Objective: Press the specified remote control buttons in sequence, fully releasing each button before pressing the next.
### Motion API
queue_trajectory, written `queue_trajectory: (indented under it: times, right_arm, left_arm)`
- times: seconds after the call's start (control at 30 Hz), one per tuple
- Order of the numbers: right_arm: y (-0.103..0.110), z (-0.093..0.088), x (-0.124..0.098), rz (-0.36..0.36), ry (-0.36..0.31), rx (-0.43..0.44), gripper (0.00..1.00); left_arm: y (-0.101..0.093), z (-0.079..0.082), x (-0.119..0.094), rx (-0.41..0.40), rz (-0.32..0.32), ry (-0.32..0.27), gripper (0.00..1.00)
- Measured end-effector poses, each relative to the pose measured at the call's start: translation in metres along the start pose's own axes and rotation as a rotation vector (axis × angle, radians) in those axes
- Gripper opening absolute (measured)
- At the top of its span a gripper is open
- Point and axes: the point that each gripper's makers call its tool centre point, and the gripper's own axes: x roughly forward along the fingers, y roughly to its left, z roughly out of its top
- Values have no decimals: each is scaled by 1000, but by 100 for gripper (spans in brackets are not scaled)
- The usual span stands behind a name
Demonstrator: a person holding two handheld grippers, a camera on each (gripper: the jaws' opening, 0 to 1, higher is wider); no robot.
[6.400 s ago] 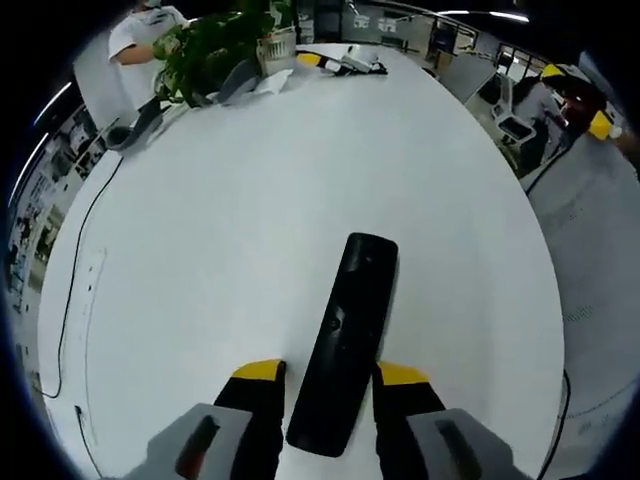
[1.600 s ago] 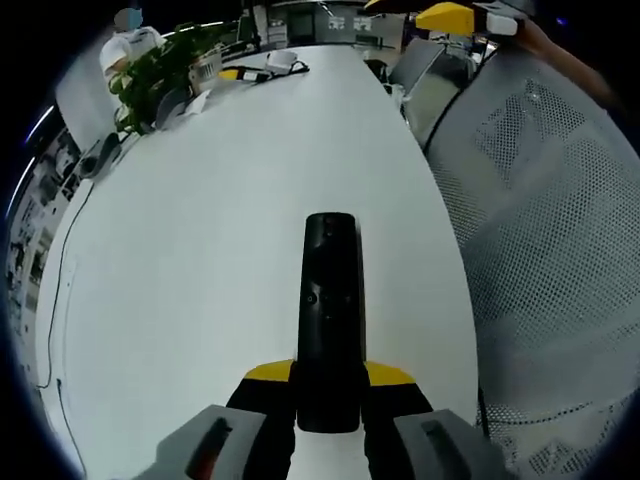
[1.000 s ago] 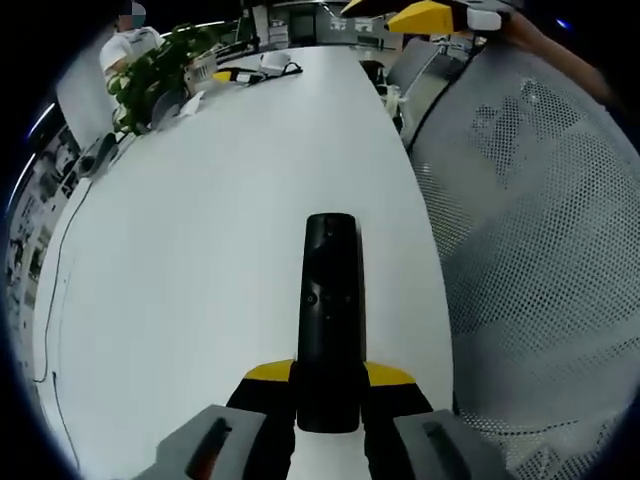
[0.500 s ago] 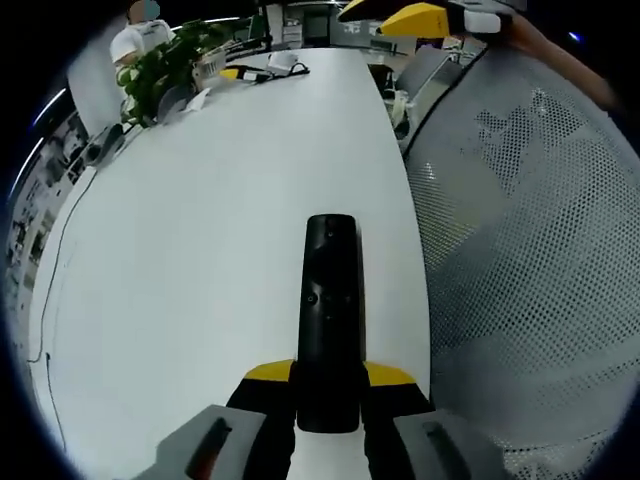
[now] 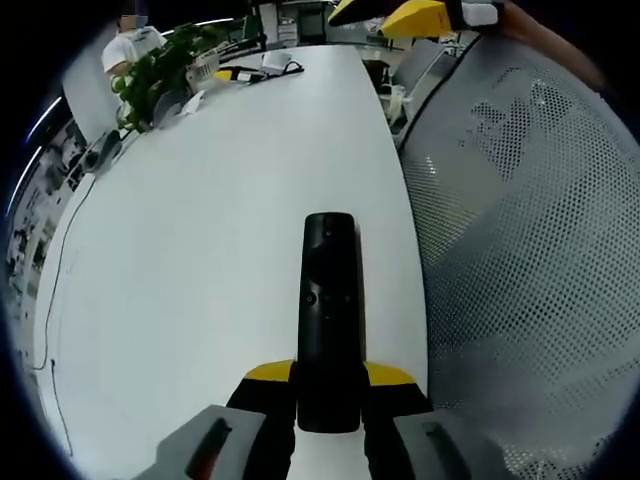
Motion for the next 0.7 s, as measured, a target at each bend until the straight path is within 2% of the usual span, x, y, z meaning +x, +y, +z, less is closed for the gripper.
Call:
queue_trajectory:
  times: [0.03, 0.1, 0.27, 0.47, 0.7]
  right_arm:
    - [8, -2, 3, 47, 21, 16, 33]
    - [14, -3, 7, 90, 42, 12, 33]
    - [22, -11, 33, 169, 158, -127, 31]
    - [26, -15, 59, 231, 204, -158, 29]
    - [27, -25, 78, 283, 260, -170, 22]
  left_arm:
    - [0, 0, 0, 1, 0, -3, 24]
    - [0, 0, 0, 2, 1, -9, 24]
    - [0, 0, 0, 13, -5, -23, 24]
    - [0, 1, 1, 20, -6, -17, 24]
    - [1, 1, 2, 16, -9, -24, 24]
